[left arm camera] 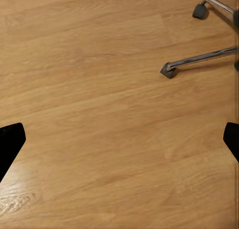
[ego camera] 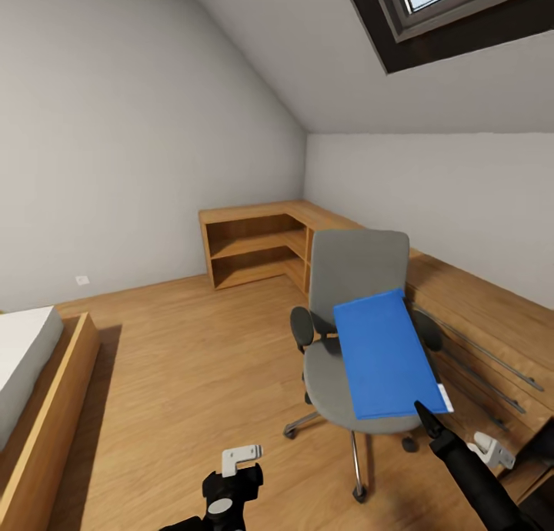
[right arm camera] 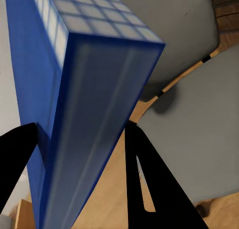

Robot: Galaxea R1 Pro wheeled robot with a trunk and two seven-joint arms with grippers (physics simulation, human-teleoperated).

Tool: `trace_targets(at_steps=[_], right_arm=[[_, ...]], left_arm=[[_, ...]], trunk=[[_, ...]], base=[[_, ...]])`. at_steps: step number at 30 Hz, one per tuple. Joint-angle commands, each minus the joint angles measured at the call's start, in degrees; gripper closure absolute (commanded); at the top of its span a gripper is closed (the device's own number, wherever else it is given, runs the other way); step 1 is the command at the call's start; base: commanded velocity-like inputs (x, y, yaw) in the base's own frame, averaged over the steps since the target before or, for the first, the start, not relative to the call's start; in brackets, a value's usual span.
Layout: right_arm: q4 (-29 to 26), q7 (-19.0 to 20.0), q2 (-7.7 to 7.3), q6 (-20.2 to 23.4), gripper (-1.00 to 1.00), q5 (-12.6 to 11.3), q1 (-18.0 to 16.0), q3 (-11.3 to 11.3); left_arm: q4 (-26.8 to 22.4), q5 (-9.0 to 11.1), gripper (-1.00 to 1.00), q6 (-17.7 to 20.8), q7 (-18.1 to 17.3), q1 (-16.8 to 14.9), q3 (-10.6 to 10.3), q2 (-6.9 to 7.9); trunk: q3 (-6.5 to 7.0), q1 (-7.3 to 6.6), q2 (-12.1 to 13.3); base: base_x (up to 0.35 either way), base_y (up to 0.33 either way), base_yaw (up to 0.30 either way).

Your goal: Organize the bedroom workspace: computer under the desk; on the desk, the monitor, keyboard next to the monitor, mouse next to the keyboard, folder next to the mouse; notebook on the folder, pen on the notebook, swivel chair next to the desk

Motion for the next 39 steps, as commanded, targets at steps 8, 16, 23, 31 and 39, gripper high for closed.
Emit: trace_targets(at_steps=[8, 16, 23, 31, 39], right_arm=[[0.0, 1.2, 0.12, 0.5, 1.0, -0.5, 0.0, -0.6], [-0.5, 1.7, -0.12, 0.9, 1.0, -6.6, 0.0, -3.9], [-0.5, -0.8, -0.12, 1.3, 1.0, -7.6, -0.3, -3.3], [-0.5, -7.1, -0.19, 2.3, 1.0, -8.6, -5.6, -2.6], [-0.3, -10.1, -0.15, 2.3, 1.0, -10.1, -12.6, -2.5]], left_arm=[[-0.3, 0.5, -1.0, -0.6, 0.2, -0.1, -0.3, -0.79], [8.5, 1.0, -1.0, 1.7, -0.6, -0.1, -2.2, -0.69], [12.3, 1.5, -1.0, 1.5, -0.4, -0.1, -6.0, -0.73], [17.1, 3.1, -1.0, 1.0, -0.6, 0.5, -6.3, -0.75], [19.3, 8.0, -1.0, 0.9, -8.9, 0.7, -6.3, -0.74]], trunk=[[1.4, -1.76, 3.2], [2.83, -3.52, 6.4], [4.09, -5.06, 9.2], [5.52, -6.81, 12.4], [6.96, -8.57, 15.6]], base=[[0.0, 0.0, 0.0], [0.0, 0.0, 0.0], [0.0, 0.0, 0.0], [0.0, 0.0, 0.0], [0.0, 0.0, 0.0]])
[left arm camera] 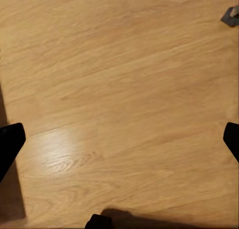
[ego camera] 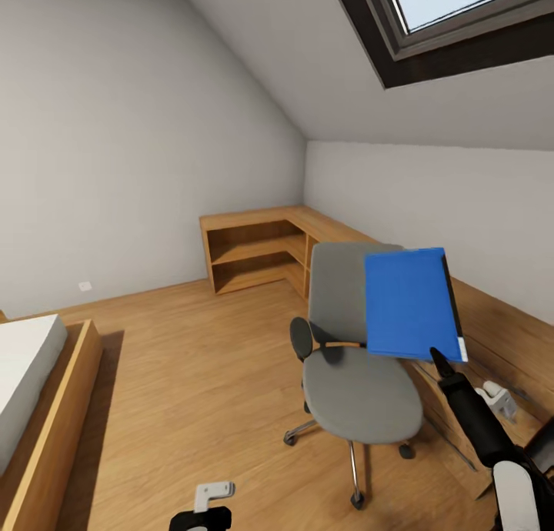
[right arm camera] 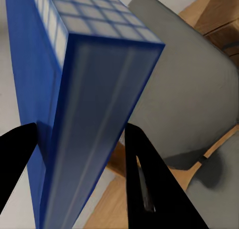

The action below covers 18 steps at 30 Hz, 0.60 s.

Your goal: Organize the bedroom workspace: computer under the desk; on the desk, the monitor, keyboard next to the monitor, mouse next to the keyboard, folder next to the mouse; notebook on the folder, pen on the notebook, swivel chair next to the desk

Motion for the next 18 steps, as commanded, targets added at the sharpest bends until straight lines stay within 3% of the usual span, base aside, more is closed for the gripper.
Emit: trace_targets(at_steps=[1, 6, 11, 14, 18], right_arm=[[0.0, 0.1, 0.07, 0.5, 1.0, -0.7, -0.2, -0.2], [0.2, -2.8, 0.15, 0.4, 1.0, -1.5, -0.6, 0.2], [-0.2, -8.1, 0.09, 0.4, 1.0, -1.7, -0.6, 0.4], [-0.3, -8.1, 0.08, 0.2, 1.0, -1.7, -0.7, 0.4], [-0.3, -5.3, 0.07, 0.2, 1.0, -1.7, -0.7, 0.3]], left_arm=[[0.4, 0.6, -1.0, -0.4, -0.1, -0.1, -0.4, 0.02], [4.5, 0.9, -1.0, -0.5, -2.5, -0.1, -0.5, -0.4], [8.6, 1.3, -1.0, -0.5, -7.8, -0.1, -0.5, -0.79], [9.3, 1.3, -1.0, -0.5, -9.1, -0.1, -0.5, -0.94], [9.8, 1.4, -1.0, -0.5, -9.5, -0.1, -0.5, -1.04]], trunk=[[0.12, -0.22, 0.4], [1.02, -1.32, 2.4], [1.74, -2.2, 4.0], [1.74, -2.2, 4.0], [1.74, -2.2, 4.0]], base=[[0.0, 0.0, 0.0], [0.0, 0.0, 0.0], [0.0, 0.0, 0.0], [0.0, 0.0, 0.0], [0.0, 0.0, 0.0]])
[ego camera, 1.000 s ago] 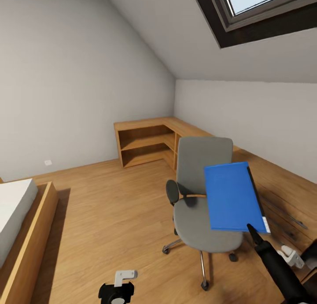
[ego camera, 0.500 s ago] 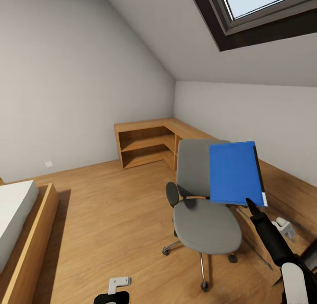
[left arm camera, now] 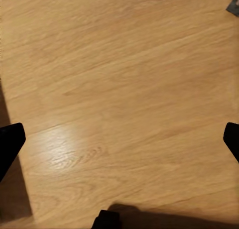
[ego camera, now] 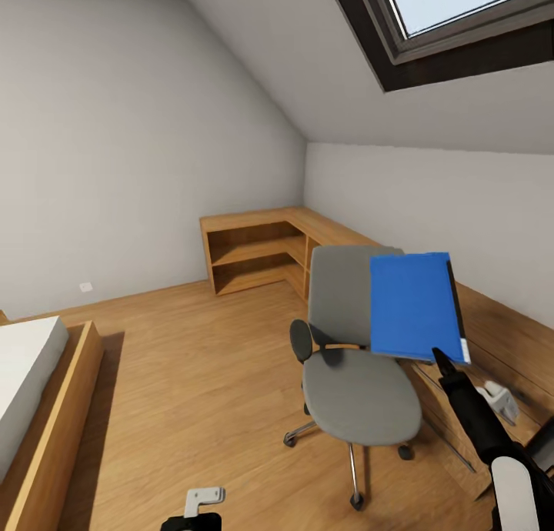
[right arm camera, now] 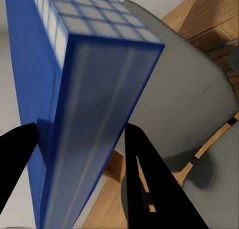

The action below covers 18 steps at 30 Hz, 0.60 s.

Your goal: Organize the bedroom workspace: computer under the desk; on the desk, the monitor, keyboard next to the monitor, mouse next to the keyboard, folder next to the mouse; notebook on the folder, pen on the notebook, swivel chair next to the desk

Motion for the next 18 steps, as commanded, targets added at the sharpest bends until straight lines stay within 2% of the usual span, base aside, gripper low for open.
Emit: trace_targets(at_steps=[1, 9, 13, 18], right_arm=[[0.0, 0.7, 0.07, 0.5, 1.0, -0.3, -0.1, -0.2], [0.0, 1.8, 0.07, 0.7, 1.0, -0.3, 0.0, -0.3], [0.0, 1.9, 0.0, 0.8, 1.0, -0.3, 0.0, -0.3], [0.0, 2.0, -0.01, 0.9, 1.0, -0.3, 0.0, -0.3]], left_arm=[[0.1, 0.6, -1.0, -0.5, 0.2, -0.1, -0.5, 0.05], [1.1, 0.6, -1.0, -0.6, 0.1, -0.1, -0.5, 0.03], [1.2, 0.6, -1.0, -0.8, 0.1, -0.1, -0.5, 0.01], [1.2, 0.6, -1.0, -0.8, 0.0, -0.1, -0.5, -0.04]], trunk=[[-0.07, 0.0, 0.0], [-0.03, 0.0, 0.0], [0.04, 0.0, 0.0], [0.06, 0.0, 0.0]], base=[[0.0, 0.0, 0.0], [-0.008, 0.025, -0.033], [-0.098, 0.24, -0.199], [-0.122, 0.292, -0.063]])
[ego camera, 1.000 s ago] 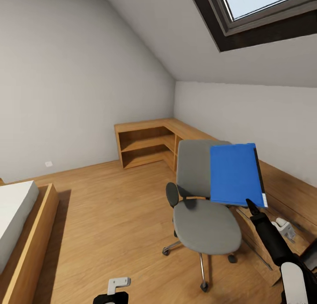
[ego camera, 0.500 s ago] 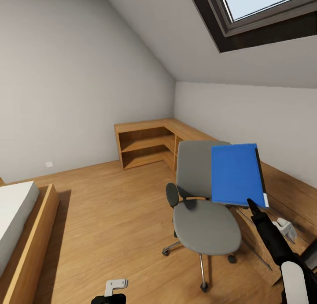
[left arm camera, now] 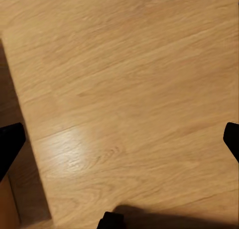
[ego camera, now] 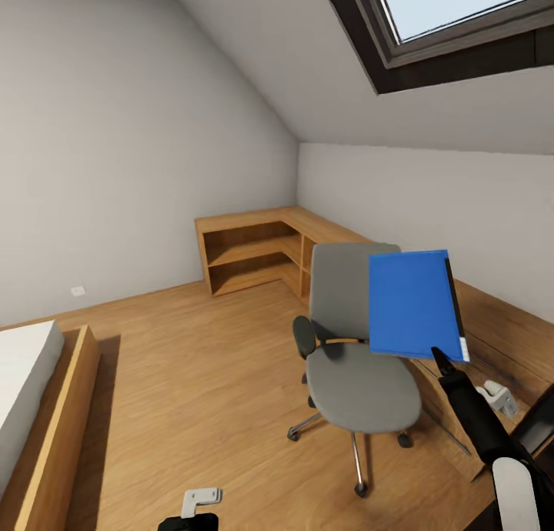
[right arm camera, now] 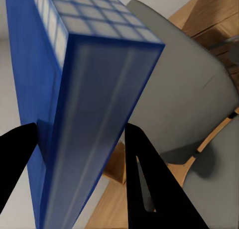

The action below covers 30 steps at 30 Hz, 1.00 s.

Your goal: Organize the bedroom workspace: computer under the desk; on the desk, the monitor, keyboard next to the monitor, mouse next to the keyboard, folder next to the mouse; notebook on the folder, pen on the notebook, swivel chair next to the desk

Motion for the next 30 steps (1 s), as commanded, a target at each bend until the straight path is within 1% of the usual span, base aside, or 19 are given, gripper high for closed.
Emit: trace_targets(at_steps=[1, 3, 6, 12, 14, 18, 21, 27, 30], right_arm=[[-0.1, 0.2, 0.07, 0.5, 1.0, -0.4, -0.1, -0.2], [-0.1, 0.1, 0.09, 0.5, 1.0, -0.4, -0.1, -0.2], [0.0, 0.1, 0.08, 0.4, 1.0, -0.4, -0.1, -0.2], [0.1, 0.2, 0.09, 0.3, 1.0, -0.3, -0.1, -0.3], [0.1, 0.2, 0.09, 0.4, 1.0, -0.3, -0.1, -0.3], [0.1, 0.2, 0.08, 0.4, 1.0, -0.3, -0.1, -0.3], [0.2, 0.2, 0.07, 0.4, 1.0, -0.3, -0.1, -0.3], [0.3, 0.0, 0.07, 0.4, 1.0, -0.3, -0.1, -0.4], [0.3, -0.2, 0.07, 0.4, 1.0, -0.2, -0.1, -0.4]], left_arm=[[-0.2, 0.6, -1.0, -0.4, 0.2, -0.1, -0.5, 0.06], [-0.2, 0.6, -1.0, -0.3, 0.3, -0.1, -0.5, -0.05], [0.0, 0.6, -1.0, -0.3, 0.3, -0.1, -0.5, -0.77], [0.2, 0.7, -1.0, -0.3, 0.3, -0.1, -0.5, -1.2], [0.2, 0.7, -1.0, -0.3, 0.3, 0.0, -0.5, -1.61], [0.8, 1.1, -1.0, -0.2, 0.3, 0.1, -0.5, -1.98], [1.1, 1.8, -1.0, -0.3, 0.3, 0.2, -0.4, -2.28], [1.3, 2.2, -1.0, -0.3, 0.3, 0.3, -0.4, -2.4], [1.4, 2.3, -1.0, -0.3, 0.3, 0.3, -0.4, -2.37]], trunk=[[-0.07, -0.01, 0.0], [-0.07, -0.01, 0.0], [-0.07, -0.01, 0.0], [1.01, -1.32, 2.4], [1.37, -1.76, 3.2], [2.09, -2.64, 4.8], [2.63, -3.3, 6.0], [3.7, -4.62, 8.4], [4.24, -5.28, 9.6]], base=[[-0.066, 0.185, -0.015], [-0.022, 0.062, -0.005], [-0.008, 0.021, -0.002], [-0.001, 0.004, 0.0], [0.0, 0.0, -0.079], [0.0, 0.0, -0.197], [0.0, 0.0, -0.252], [-0.006, 0.0, -0.267], [-0.163, 0.0, -0.27]])
